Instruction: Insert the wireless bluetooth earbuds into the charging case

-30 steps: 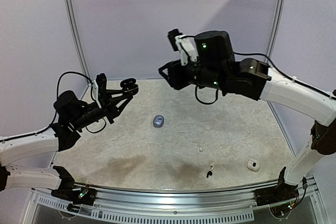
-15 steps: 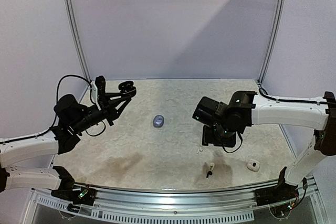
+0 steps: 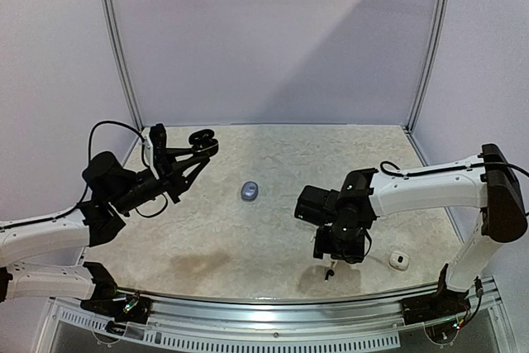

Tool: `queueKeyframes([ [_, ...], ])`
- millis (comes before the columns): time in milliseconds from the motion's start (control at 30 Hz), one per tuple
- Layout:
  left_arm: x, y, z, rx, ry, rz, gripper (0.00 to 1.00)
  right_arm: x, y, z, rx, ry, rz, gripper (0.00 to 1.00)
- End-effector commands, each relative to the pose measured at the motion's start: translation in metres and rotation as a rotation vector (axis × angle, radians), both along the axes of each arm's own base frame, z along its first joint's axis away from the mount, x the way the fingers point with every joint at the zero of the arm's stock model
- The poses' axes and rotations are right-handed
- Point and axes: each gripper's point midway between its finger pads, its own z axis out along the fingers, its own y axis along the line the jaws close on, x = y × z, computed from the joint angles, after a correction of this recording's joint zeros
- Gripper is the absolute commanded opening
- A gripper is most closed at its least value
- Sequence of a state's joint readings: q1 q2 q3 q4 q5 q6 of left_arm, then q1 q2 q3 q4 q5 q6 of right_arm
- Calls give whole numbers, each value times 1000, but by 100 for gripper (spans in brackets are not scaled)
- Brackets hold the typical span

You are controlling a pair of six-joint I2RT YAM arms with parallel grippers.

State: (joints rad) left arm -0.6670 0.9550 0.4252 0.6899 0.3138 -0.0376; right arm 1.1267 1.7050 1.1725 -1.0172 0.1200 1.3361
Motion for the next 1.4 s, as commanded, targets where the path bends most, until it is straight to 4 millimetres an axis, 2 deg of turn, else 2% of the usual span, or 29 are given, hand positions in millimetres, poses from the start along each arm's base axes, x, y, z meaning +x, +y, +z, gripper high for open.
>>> queueKeyframes([
  [0, -9, -2, -9, 26, -5, -24, 0, -3, 10, -9, 44, 15, -36, 61],
  [200, -8, 0, -12, 28, -7, -11, 0, -19, 2, -21, 37, 60, -73, 59],
  [400, -10, 2, -14, 29, -9, -9, 0, -18, 7, -37, 116, 69, -127, 53],
  [600, -10, 2, -16, 34, -8, -10, 0, -20, 4, -41, 103, 78, -133, 42],
  [900, -11, 1, -15, 36, -11, -14, 0, -25, 3, -46, 88, 114, -120, 30],
  [1367, -11, 1, -18, 40, -6, -16, 0, -19, -7, -52, 44, 119, -117, 26],
])
